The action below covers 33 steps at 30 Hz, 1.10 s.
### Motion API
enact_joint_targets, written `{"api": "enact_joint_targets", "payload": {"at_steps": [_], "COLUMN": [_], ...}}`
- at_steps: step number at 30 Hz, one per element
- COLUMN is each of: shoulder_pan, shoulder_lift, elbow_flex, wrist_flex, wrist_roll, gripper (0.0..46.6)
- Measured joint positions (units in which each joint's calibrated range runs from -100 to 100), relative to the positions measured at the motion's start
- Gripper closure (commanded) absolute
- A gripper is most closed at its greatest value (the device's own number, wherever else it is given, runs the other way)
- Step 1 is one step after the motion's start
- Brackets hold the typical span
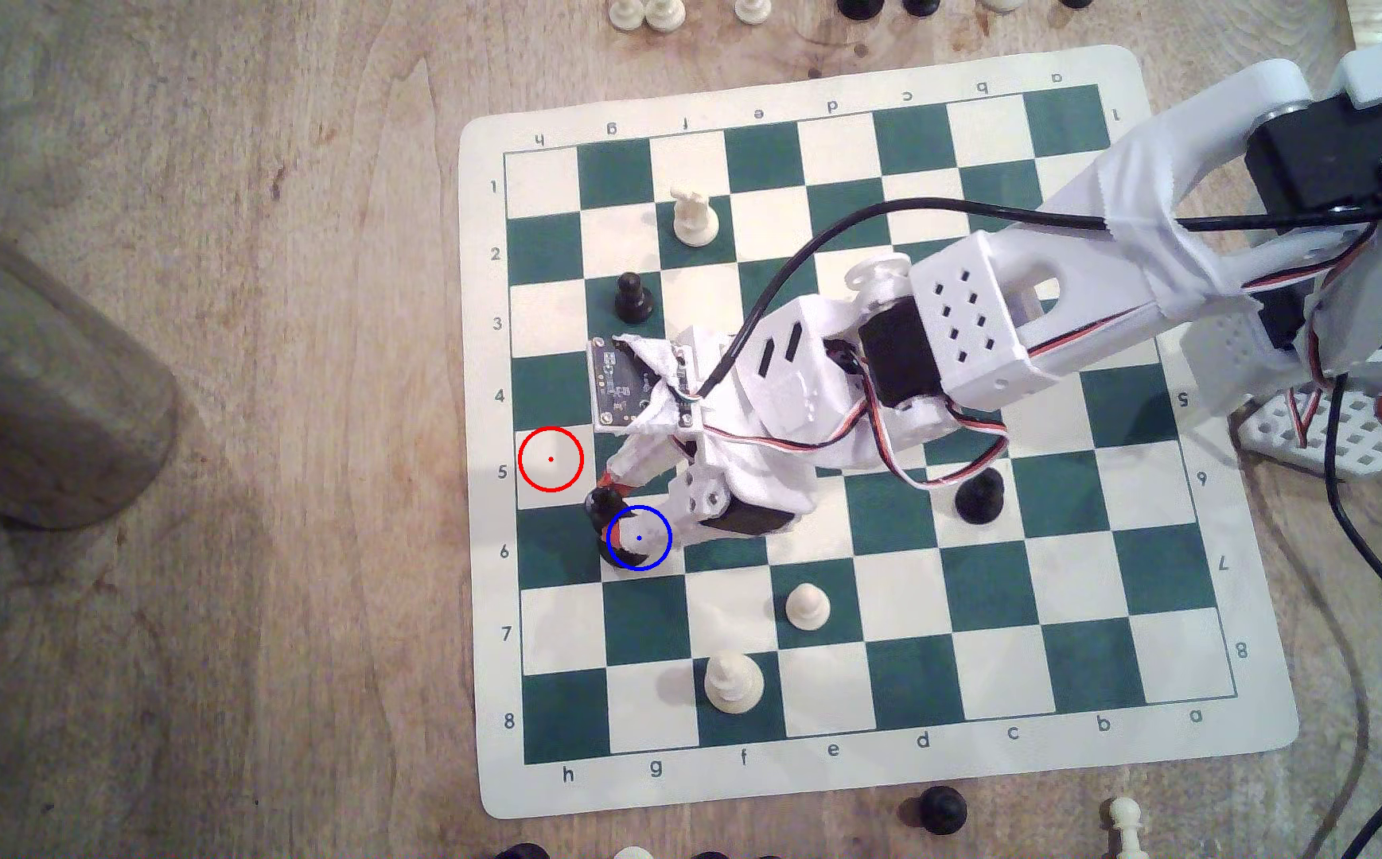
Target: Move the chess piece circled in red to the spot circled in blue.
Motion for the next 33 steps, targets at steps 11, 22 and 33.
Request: {"api": "enact_joint_targets", "payload": {"at_steps": [11, 22, 33], "shoulder_pan": [0.0, 0.3, 0.4], "shoulder_lift": [2.0, 2.0, 2.1], "elbow_flex": [0.0, 0.9, 1.3], "wrist_flex": [-0.7, -0.7, 2.2], "wrist_roll": [0.0, 0.0, 0.5], "gripper": [46.4, 46.4, 31.2]}}
